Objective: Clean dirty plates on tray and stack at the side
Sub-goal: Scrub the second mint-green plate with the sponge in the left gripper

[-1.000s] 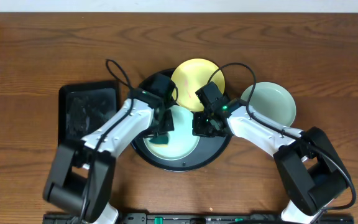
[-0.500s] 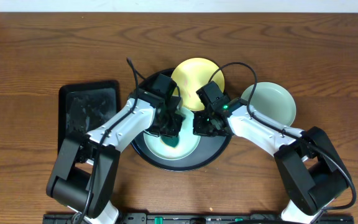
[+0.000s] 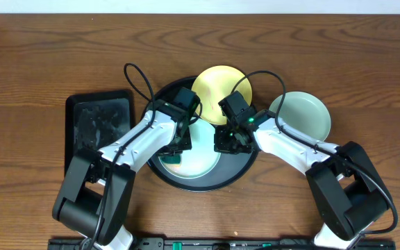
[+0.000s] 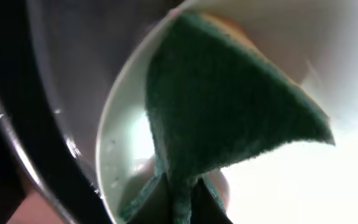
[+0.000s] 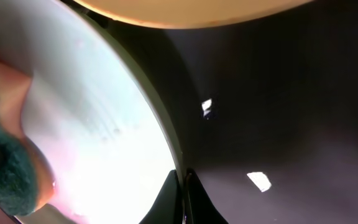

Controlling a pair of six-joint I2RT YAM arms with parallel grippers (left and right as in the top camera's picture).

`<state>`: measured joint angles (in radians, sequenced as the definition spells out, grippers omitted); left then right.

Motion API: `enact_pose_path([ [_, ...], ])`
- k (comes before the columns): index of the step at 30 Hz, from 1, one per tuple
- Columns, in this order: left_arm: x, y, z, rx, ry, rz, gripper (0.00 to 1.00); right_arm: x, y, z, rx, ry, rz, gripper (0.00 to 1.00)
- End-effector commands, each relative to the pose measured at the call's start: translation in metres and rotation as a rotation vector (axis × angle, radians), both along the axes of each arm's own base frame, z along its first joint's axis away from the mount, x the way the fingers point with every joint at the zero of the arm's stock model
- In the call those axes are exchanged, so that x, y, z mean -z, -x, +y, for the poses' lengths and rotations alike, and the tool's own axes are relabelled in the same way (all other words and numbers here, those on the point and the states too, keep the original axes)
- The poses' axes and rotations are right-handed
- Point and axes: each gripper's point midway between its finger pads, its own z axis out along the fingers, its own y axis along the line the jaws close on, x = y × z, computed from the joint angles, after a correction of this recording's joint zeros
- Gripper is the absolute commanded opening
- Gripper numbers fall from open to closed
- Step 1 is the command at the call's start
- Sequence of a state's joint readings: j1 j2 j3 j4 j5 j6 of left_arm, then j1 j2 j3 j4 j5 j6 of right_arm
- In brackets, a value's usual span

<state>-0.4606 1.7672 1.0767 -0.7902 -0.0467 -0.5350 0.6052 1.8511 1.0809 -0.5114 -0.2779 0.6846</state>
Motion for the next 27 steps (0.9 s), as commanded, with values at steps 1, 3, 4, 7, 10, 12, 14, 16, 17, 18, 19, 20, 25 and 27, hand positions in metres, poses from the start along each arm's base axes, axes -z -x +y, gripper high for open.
enact_pose_path([
  [1, 0.01, 0.009, -0.023, 0.224, 0.155, 0.076, 0.07, -0.001, -0.009, -0.002, 0.006, 0.021, -0.029, 0.01],
  [3, 0.004, 0.017, -0.055, 0.379, 0.343, 0.099, 0.07, -0.001, -0.009, -0.002, 0.006, 0.021, -0.029, 0.01],
  [4, 0.0, 0.021, -0.069, 0.445, 0.432, 0.103, 0.07, -0.001, -0.009, -0.002, 0.006, 0.021, -0.029, 0.01],
  [7, -0.006, 0.021, -0.084, 0.493, 0.52, 0.085, 0.07, -0.001, -0.009, -0.002, 0.006, 0.021, -0.029, 0.01],
  [10, -0.007, 0.009, -0.084, 0.473, 0.517, 0.044, 0.07, -0.001, -0.009, -0.002, 0.006, 0.021, -0.029, 0.01],
  [12, -0.008, -0.01, -0.074, 0.37, 0.454, -0.001, 0.07, -0.001, -0.008, -0.002, 0.006, 0.02, -0.028, 0.01],
  [14, -0.008, -0.031, -0.051, 0.219, 0.332, -0.053, 0.07, -0.001, -0.008, -0.001, 0.005, 0.018, -0.027, 0.01],
  [16, -0.015, -0.05, -0.025, 0.071, 0.21, -0.119, 0.07, -0.001, -0.008, -0.001, 0.005, 0.018, -0.027, 0.01],
  [17, -0.018, -0.055, -0.016, 0.028, 0.174, -0.141, 0.07, -0.001, -0.008, -0.001, 0.005, 0.018, -0.027, 0.01],
  [18, -0.024, -0.062, -0.005, -0.017, 0.127, -0.174, 0.07, -0.001, -0.008, -0.001, 0.005, 0.018, -0.027, 0.01],
  [19, -0.032, -0.068, 0.005, -0.046, 0.087, -0.203, 0.07, -0.001, -0.008, -0.001, 0.005, 0.018, -0.026, 0.01],
  [20, -0.04, -0.071, 0.013, -0.064, 0.06, -0.224, 0.07, -0.001, -0.008, -0.001, 0.005, 0.018, -0.026, 0.01],
  [25, -0.101, -0.079, 0.035, -0.124, 0.058, -0.316, 0.07, -0.001, -0.008, -0.002, 0.005, 0.019, -0.026, 0.01],
  [27, -0.121, -0.077, 0.046, -0.154, 0.077, -0.347, 0.07, -0.001, -0.008, -0.001, -0.003, 0.018, -0.029, 0.01],
])
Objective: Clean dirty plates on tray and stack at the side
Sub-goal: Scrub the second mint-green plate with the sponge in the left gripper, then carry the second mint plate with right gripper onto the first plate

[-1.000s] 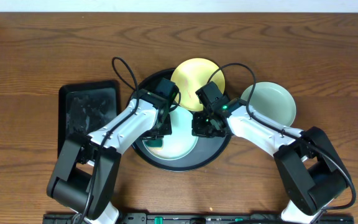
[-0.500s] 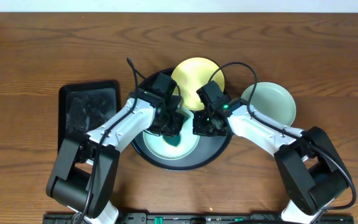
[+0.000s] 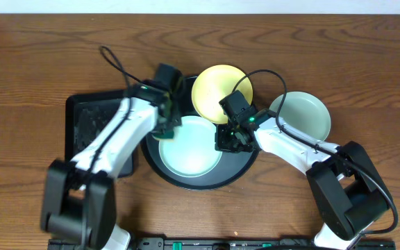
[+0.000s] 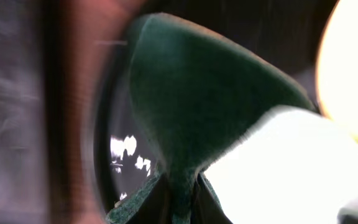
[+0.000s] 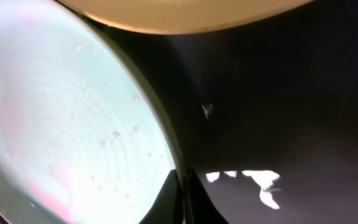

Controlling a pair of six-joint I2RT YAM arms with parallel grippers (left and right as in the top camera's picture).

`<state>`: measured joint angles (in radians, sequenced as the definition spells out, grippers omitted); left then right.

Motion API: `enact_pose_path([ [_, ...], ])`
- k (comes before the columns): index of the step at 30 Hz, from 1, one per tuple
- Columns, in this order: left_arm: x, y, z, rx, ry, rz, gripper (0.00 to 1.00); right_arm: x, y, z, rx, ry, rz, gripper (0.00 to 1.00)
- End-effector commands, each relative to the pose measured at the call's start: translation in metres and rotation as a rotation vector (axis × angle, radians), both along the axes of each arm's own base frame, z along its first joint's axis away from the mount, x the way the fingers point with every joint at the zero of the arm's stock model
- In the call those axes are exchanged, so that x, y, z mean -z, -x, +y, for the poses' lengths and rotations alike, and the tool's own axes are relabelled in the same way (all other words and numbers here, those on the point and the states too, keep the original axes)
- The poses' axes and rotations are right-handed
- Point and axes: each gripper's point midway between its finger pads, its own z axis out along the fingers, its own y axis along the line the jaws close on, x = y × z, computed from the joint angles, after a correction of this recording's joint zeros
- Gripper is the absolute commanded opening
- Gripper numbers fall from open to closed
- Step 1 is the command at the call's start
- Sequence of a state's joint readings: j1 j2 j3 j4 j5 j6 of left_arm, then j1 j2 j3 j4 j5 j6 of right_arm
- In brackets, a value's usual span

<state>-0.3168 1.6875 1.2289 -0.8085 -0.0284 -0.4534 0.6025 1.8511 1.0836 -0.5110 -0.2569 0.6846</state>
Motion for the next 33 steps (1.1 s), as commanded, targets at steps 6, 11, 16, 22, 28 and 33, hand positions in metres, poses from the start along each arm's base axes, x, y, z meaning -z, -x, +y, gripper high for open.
enact_pose_path([
  [6, -0.092, -0.001, 0.081, -0.207, -0.019, -0.205, 0.07, -0.023, -0.008, 0.015, -0.142, -0.049, -0.085, 0.01],
  [11, -0.089, 0.003, 0.113, -0.29, -0.035, -0.186, 0.08, -0.061, -0.014, 0.014, -0.236, 0.033, -0.273, 0.01],
  [16, -0.082, 0.006, 0.122, -0.318, -0.042, -0.165, 0.07, -0.097, -0.017, 0.0, -0.256, 0.22, -0.477, 0.01],
  [22, -0.079, 0.005, 0.122, -0.314, -0.044, -0.155, 0.07, -0.15, -0.022, -0.017, -0.241, 0.452, -0.744, 0.01],
  [28, -0.079, 0.005, 0.122, -0.314, -0.044, -0.155, 0.07, -0.2, -0.023, -0.028, -0.174, 0.708, -0.994, 0.01],
  [33, -0.079, 0.005, 0.122, -0.314, -0.043, -0.156, 0.08, -0.235, -0.017, -0.023, -0.159, 0.852, -1.147, 0.01],
])
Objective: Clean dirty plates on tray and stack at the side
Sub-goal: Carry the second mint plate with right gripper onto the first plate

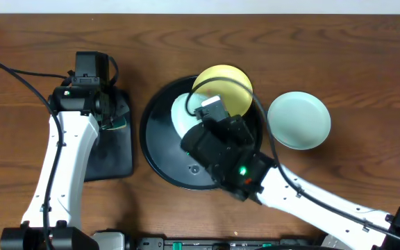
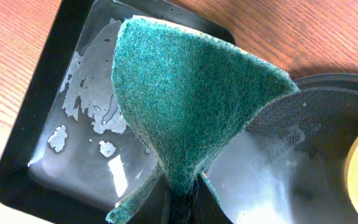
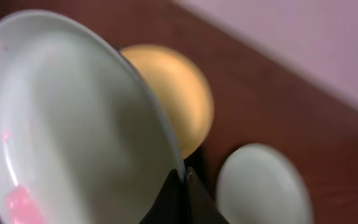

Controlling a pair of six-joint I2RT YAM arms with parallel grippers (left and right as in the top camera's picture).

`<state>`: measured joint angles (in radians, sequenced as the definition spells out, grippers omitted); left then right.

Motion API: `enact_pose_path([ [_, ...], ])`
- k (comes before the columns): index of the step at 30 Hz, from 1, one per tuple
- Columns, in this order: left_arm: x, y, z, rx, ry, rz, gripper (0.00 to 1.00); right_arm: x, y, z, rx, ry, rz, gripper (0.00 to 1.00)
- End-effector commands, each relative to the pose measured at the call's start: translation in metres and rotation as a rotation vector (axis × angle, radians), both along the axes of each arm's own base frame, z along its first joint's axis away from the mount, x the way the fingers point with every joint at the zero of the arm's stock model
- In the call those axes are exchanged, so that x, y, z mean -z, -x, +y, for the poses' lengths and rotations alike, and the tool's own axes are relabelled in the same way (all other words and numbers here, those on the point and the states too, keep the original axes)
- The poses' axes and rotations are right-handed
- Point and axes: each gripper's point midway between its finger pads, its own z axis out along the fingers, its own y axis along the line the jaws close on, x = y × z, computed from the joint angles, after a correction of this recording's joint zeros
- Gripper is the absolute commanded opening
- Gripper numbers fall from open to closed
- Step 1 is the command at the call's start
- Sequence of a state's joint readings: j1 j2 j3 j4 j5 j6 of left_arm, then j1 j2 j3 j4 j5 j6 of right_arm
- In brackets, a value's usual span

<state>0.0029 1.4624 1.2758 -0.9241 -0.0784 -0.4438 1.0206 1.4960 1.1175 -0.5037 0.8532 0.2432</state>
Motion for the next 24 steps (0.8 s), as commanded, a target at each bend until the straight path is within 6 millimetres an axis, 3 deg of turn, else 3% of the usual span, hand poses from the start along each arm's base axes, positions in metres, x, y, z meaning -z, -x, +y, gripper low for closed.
enact_pose_path([
  [1, 0.001, 0.001, 0.003, 0.009, -0.017, 0.009, 0.07, -0.053, -0.001, -0.018, 0.109, 0.138, -0.23, 0.01],
  [7, 0.001, 0.001, 0.003, 0.008, -0.017, 0.009, 0.08, -0.09, 0.008, -0.012, 0.164, 0.187, -0.383, 0.01],
  [11, 0.001, 0.001, 0.003, 0.008, -0.017, 0.009, 0.08, -0.103, 0.01, -0.008, 0.17, 0.204, -0.417, 0.01],
  [20, 0.001, 0.001, 0.003, 0.009, -0.017, 0.009, 0.07, -0.102, 0.009, -0.005, 0.158, 0.196, -0.413, 0.01],
  [24, 0.001, 0.001, 0.003, 0.009, -0.017, 0.009, 0.07, -0.086, 0.006, -0.002, 0.111, 0.177, -0.364, 0.01],
])
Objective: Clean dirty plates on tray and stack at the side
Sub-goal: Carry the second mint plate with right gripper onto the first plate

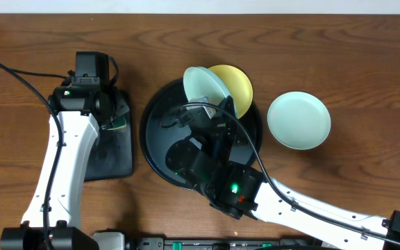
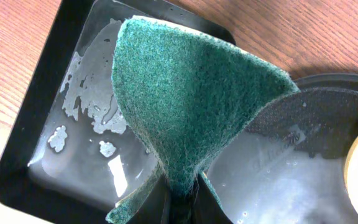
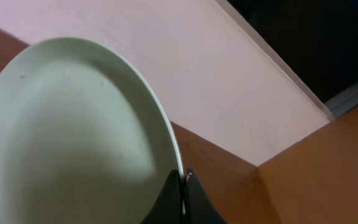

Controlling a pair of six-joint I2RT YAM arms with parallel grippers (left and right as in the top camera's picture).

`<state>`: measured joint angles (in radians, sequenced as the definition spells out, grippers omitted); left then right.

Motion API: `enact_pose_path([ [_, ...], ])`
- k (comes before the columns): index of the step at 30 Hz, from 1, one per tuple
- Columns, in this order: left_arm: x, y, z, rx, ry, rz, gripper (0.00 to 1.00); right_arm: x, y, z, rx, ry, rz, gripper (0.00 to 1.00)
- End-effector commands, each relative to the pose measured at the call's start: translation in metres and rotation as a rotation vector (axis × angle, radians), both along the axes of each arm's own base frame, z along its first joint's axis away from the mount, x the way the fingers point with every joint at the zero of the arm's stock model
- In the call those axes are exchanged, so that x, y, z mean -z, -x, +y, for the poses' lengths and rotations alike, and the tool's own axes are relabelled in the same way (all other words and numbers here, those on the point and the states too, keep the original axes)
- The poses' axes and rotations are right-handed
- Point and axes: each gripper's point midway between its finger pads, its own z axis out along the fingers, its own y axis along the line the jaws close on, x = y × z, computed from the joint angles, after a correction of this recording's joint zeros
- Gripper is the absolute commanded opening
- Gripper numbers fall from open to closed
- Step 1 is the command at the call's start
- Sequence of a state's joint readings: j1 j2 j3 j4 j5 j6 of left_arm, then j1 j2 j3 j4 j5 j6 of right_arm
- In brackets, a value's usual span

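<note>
My right gripper (image 3: 183, 176) is shut on the rim of a pale green plate (image 3: 73, 143), held tilted high above the round black tray (image 1: 160, 149); the same plate (image 1: 201, 85) shows in the overhead view over the tray's far side. A yellow plate (image 1: 238, 85) lies at the tray's far edge. A second pale green plate (image 1: 298, 120) rests on the table to the right. My left gripper (image 2: 180, 186) is shut on a folded green sponge (image 2: 185, 106) above the black rectangular water tray (image 2: 73, 137).
The right arm (image 1: 255, 194) reaches across the round tray from the front. The left arm (image 1: 64, 160) runs along the table's left side. Bare wood table (image 1: 339, 55) lies behind and to the right.
My right gripper has raised and tipped the pale green plate further, so its camera now faces the wall. The left gripper with the sponge stays over the water tray.
The sponge in my left gripper was on the pale green plate in the round tray while my right gripper held its rim. The sponge then sat at the plate's edge, then over the water tray. The right gripper holds the plate off the tray, now higher.
</note>
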<state>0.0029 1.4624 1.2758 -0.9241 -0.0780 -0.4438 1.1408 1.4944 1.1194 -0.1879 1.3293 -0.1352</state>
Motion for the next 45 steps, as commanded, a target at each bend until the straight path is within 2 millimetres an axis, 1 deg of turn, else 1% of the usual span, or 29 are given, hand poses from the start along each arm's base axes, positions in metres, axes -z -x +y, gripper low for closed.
enact_pose_path([
  [1, 0.001, 0.001, 0.003, 0.008, -0.017, 0.009, 0.07, 0.005, -0.001, -0.001, -0.026, -0.062, 0.035, 0.01],
  [3, 0.001, 0.001, 0.003, 0.008, -0.017, 0.009, 0.07, 0.019, -0.003, -0.003, -0.041, -0.099, 0.089, 0.01],
  [5, 0.001, 0.001, 0.003, 0.008, -0.017, 0.009, 0.07, 0.039, -0.005, -0.004, -0.062, -0.156, 0.175, 0.01],
  [6, 0.001, 0.001, 0.003, 0.008, -0.017, 0.009, 0.07, 0.052, -0.005, -0.001, -0.086, -0.203, 0.239, 0.01],
  [7, 0.001, 0.001, 0.003, 0.008, -0.017, 0.009, 0.07, 0.062, -0.005, 0.004, -0.116, -0.242, 0.299, 0.01],
  [8, 0.001, 0.001, 0.003, 0.008, -0.017, 0.009, 0.07, 0.079, -0.005, 0.015, -0.188, -0.316, 0.419, 0.01],
  [9, 0.001, 0.001, 0.003, 0.008, -0.017, 0.009, 0.07, 0.087, -0.006, 0.021, -0.221, -0.372, 0.48, 0.01],
  [11, 0.001, 0.001, 0.003, 0.008, -0.017, 0.009, 0.08, 0.094, -0.008, 0.027, -0.27, -0.46, 0.563, 0.01],
  [13, 0.002, 0.001, 0.003, 0.008, -0.017, 0.011, 0.07, 0.097, -0.013, 0.028, -0.318, -0.55, 0.647, 0.01],
  [15, 0.002, 0.001, 0.003, 0.009, -0.017, 0.013, 0.08, 0.094, -0.019, 0.021, -0.345, -0.625, 0.694, 0.01],
  [17, 0.002, 0.002, 0.003, 0.009, -0.017, 0.015, 0.07, 0.086, -0.026, 0.009, -0.375, -0.72, 0.736, 0.01],
  [19, 0.002, 0.002, 0.003, 0.008, -0.017, 0.016, 0.08, 0.075, -0.034, -0.012, -0.365, -0.827, 0.752, 0.01],
  [21, 0.002, 0.002, 0.003, 0.008, -0.017, 0.016, 0.07, 0.068, -0.044, -0.042, -0.306, -0.909, 0.738, 0.01],
  [22, 0.002, 0.002, 0.003, 0.008, -0.017, 0.016, 0.07, 0.064, -0.052, -0.075, -0.233, -0.96, 0.72, 0.01],
  [24, 0.002, 0.002, 0.003, 0.009, -0.017, 0.016, 0.07, 0.065, -0.057, -0.113, -0.133, -0.99, 0.697, 0.01],
  [27, 0.002, 0.002, 0.003, 0.011, -0.018, 0.016, 0.07, 0.078, -0.06, -0.183, 0.092, -1.013, 0.657, 0.01],
  [28, 0.002, 0.002, 0.003, 0.012, -0.019, 0.016, 0.07, 0.091, -0.057, -0.225, 0.248, -1.005, 0.634, 0.01],
  [30, 0.002, 0.002, 0.003, 0.012, -0.019, 0.016, 0.07, 0.105, -0.052, -0.258, 0.365, -1.008, 0.624, 0.01],
  [31, 0.002, 0.002, 0.003, 0.012, -0.019, 0.016, 0.07, 0.112, -0.05, -0.27, 0.406, -1.01, 0.625, 0.01],
  [33, 0.002, 0.002, 0.003, 0.012, -0.019, 0.016, 0.07, 0.126, -0.046, -0.287, 0.471, -1.021, 0.634, 0.01],
  [39, 0.002, 0.002, 0.003, 0.015, -0.02, 0.017, 0.08, 0.169, -0.035, -0.314, 0.608, -1.011, 0.669, 0.01],
  [44, 0.002, 0.002, 0.003, 0.015, -0.02, 0.016, 0.07, 0.194, -0.039, -0.315, 0.629, -1.006, 0.71, 0.02],
  [45, 0.002, 0.002, 0.003, 0.015, -0.02, 0.016, 0.08, 0.198, -0.04, -0.314, 0.632, -1.005, 0.719, 0.05],
])
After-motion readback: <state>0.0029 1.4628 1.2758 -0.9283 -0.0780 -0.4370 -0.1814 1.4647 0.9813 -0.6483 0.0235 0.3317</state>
